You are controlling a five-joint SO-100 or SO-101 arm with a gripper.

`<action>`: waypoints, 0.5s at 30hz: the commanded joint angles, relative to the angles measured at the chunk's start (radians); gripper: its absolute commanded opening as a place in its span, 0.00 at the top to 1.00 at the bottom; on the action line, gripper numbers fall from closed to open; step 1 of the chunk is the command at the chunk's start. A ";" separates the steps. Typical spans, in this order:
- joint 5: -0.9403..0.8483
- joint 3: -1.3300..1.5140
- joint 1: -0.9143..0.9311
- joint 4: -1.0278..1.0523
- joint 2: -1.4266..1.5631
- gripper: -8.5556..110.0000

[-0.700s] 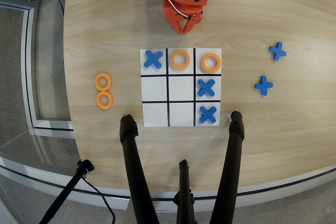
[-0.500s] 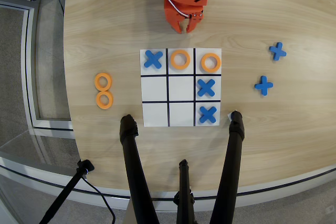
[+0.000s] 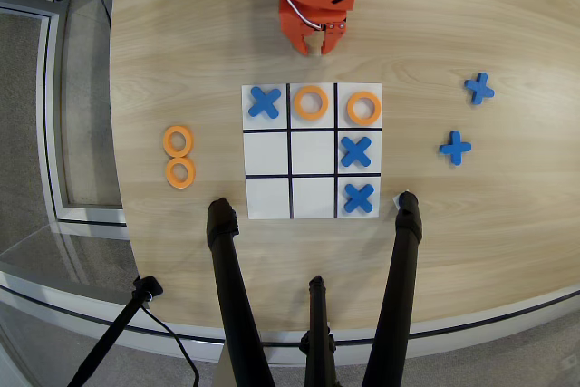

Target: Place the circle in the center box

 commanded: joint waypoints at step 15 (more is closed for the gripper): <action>0.055 -0.618 0.262 -0.272 -0.741 0.83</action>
